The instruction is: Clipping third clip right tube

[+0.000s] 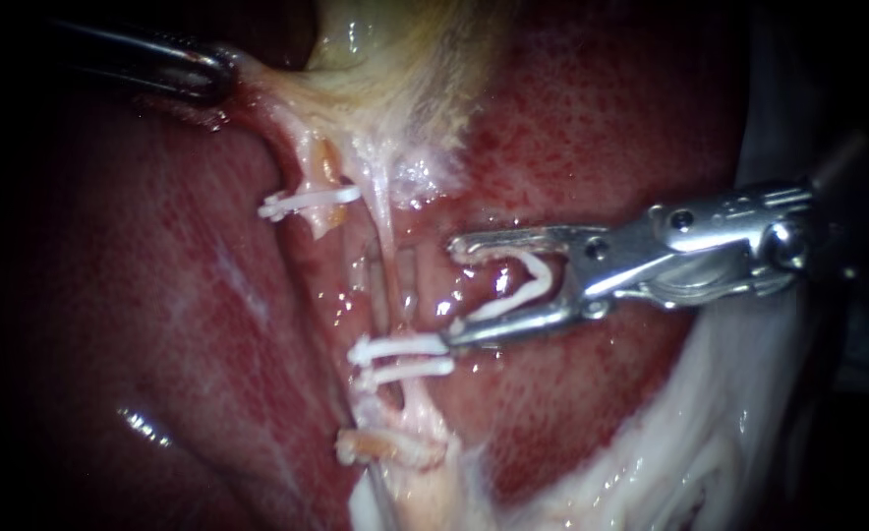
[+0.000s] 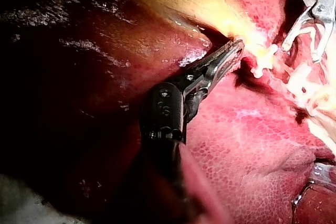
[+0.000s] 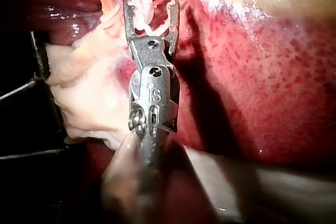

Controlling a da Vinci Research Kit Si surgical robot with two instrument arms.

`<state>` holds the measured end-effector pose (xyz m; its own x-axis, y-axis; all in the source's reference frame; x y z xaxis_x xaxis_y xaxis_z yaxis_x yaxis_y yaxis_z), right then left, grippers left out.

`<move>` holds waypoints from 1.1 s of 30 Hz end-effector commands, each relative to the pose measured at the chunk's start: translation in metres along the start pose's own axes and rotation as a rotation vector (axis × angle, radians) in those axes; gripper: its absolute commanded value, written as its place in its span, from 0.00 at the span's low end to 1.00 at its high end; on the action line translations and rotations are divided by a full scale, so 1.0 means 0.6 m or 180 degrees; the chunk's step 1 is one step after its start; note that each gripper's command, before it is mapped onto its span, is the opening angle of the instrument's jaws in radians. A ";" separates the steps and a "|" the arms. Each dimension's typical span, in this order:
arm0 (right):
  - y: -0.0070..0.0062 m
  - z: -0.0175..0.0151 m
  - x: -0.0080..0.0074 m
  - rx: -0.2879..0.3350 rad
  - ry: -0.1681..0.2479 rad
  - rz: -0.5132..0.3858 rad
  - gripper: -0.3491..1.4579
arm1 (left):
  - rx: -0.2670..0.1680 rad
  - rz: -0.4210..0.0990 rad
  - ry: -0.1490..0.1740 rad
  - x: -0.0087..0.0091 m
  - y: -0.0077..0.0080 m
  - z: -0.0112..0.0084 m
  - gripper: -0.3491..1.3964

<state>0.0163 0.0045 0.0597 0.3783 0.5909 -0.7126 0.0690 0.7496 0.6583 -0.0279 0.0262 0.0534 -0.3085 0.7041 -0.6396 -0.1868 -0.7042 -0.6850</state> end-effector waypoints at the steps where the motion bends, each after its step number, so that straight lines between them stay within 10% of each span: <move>1: 0.0004 0.0007 -0.0004 0.0014 -0.0004 0.0021 0.47 | 0.0002 0.0000 0.0000 0.0000 0.0000 0.0000 0.00; 18: 0.0047 0.0073 -0.0014 0.0364 0.0427 0.0428 0.47 | 0.0003 0.0000 0.0000 0.0001 0.0001 0.0001 0.00; 33: 0.0032 0.0062 0.0032 0.0777 0.0934 0.0786 0.46 | 0.0001 0.0000 0.0000 0.0000 0.0000 0.0000 0.00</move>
<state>0.0206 0.0060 0.0604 0.1326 0.8331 -0.5370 0.2419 0.4982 0.8326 -0.0278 0.0262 0.0533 -0.3085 0.7042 -0.6395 -0.1882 -0.7042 -0.6846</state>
